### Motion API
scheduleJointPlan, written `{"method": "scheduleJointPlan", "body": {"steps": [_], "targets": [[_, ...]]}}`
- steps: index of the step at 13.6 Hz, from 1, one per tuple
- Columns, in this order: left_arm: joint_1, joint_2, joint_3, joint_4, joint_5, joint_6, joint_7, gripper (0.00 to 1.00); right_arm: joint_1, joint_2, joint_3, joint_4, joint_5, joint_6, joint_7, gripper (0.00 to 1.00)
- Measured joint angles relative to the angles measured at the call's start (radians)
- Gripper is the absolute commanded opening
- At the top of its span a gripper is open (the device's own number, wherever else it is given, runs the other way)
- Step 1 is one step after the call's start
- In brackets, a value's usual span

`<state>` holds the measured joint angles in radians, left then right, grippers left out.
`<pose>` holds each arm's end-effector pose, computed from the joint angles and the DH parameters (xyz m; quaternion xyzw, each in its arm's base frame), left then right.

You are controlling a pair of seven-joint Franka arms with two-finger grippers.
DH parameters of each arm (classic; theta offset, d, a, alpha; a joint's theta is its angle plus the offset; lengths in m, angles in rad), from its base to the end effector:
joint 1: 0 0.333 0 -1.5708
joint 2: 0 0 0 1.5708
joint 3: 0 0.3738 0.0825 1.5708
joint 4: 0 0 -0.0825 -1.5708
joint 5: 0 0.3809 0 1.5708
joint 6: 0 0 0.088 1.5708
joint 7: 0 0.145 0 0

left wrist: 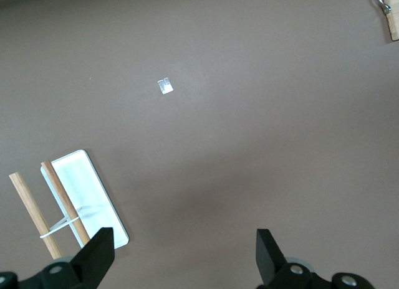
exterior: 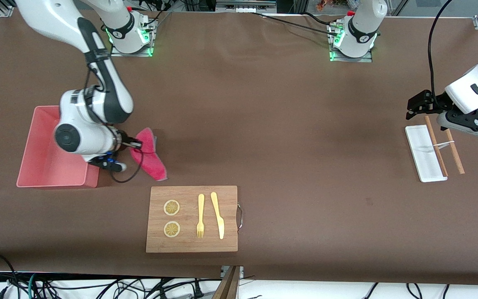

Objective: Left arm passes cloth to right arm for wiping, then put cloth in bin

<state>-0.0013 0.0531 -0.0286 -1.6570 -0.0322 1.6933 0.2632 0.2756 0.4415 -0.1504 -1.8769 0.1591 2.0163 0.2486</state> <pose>0.5761 -0.0211 0.5843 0.9894 -0.1439 -0.0064 0.0176 0.6042 0.0960 0.2753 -0.9833 0.1030 0.1502 0.0054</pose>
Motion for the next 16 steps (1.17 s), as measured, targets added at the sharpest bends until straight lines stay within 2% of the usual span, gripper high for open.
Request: {"method": "scheduleJointPlan", "body": {"steps": [4, 10, 12, 14, 15, 16], "targets": [[0.000, -0.001, 0.000, 0.002, 0.000, 0.000, 0.000, 1.00, -0.033, -0.049, -0.029, -0.002, -0.066, -0.004, -0.116, 0.00], [0.000, -0.001, 0.000, 0.003, 0.000, 0.000, 0.000, 1.00, -0.066, -0.282, -0.029, 0.004, -0.219, -0.176, -0.238, 0.00], [0.000, -0.001, 0.000, 0.003, 0.000, 0.000, 0.000, 1.00, -0.115, -0.328, -0.034, 0.002, -0.257, -0.190, -0.338, 0.00], [0.000, -0.001, 0.000, 0.003, 0.000, 0.000, 0.000, 1.00, -0.147, -0.340, -0.064, -0.001, -0.269, -0.190, -0.425, 0.00], [0.000, -0.001, 0.000, 0.003, 0.000, 0.000, 0.000, 1.00, -0.153, -0.339, -0.082, -0.004, -0.270, -0.189, -0.454, 0.08], [0.000, -0.001, 0.000, 0.003, 0.000, 0.000, 0.000, 1.00, -0.157, -0.337, -0.094, -0.009, -0.270, -0.188, -0.468, 0.34]]}}
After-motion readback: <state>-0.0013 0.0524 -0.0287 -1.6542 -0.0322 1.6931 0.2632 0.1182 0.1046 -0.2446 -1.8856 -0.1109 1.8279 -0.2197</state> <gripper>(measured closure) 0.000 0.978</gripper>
